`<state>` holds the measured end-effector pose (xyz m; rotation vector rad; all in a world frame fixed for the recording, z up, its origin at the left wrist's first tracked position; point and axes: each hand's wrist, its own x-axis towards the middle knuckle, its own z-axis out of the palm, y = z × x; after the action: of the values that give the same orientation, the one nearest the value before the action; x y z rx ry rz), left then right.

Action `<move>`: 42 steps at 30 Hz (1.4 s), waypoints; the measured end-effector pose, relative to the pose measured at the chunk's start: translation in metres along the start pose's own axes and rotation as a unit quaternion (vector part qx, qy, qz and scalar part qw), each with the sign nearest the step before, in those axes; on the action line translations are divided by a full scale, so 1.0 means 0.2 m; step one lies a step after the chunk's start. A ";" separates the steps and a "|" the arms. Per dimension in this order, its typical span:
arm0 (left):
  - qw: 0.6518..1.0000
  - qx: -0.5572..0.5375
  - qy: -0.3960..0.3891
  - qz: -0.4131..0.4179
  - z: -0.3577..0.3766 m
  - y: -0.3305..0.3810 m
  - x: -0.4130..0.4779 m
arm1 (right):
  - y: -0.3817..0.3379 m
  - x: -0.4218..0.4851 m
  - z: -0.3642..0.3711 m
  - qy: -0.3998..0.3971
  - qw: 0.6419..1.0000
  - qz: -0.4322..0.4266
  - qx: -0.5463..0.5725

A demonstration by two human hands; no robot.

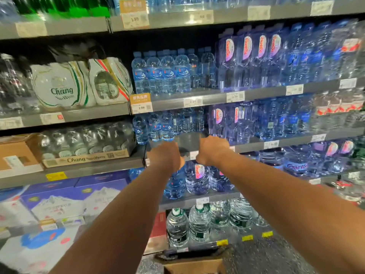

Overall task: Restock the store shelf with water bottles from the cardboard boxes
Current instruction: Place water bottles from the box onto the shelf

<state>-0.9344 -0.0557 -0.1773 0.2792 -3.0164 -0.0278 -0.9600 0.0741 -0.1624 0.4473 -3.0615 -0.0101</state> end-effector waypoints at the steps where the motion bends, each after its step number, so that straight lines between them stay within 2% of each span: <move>1: 1.000 -0.001 0.002 0.000 0.02 0.02 -0.01 | 0.02 -0.01 0.01 -0.003 1.000 -0.003 0.000; 6: 1.000 0.008 -0.001 -0.011 0.13 0.11 -0.08 | 0.11 -0.06 0.10 -0.024 1.000 -0.016 0.002; 13: 0.998 -0.004 -0.050 -0.023 0.36 0.17 -0.16 | 0.20 -0.10 0.34 -0.060 0.998 -0.017 0.010; 18: 0.995 -0.036 -0.089 -0.023 0.58 0.12 -0.20 | 0.14 -0.13 0.59 -0.121 0.993 0.006 -0.003; 27: 0.983 0.035 -0.175 0.046 1.02 -0.10 -0.24 | -0.10 -0.17 0.97 -0.215 0.976 0.038 -0.001; 32: 0.979 0.063 -0.182 0.069 1.24 -0.21 -0.25 | -0.17 -0.18 1.17 -0.247 0.968 0.042 0.014; 37: 0.966 0.013 -0.255 0.039 1.46 -0.25 -0.25 | -0.20 -0.13 1.36 -0.273 0.960 0.043 0.033; 42: 0.953 0.031 -0.301 0.015 1.63 -0.24 -0.17 | -0.19 0.00 1.58 -0.273 0.962 0.011 0.010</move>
<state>-0.9300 -0.0943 -0.5065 0.2710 -3.6336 -0.0166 -0.9648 0.0381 -0.4791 0.4799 -3.6107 -0.1222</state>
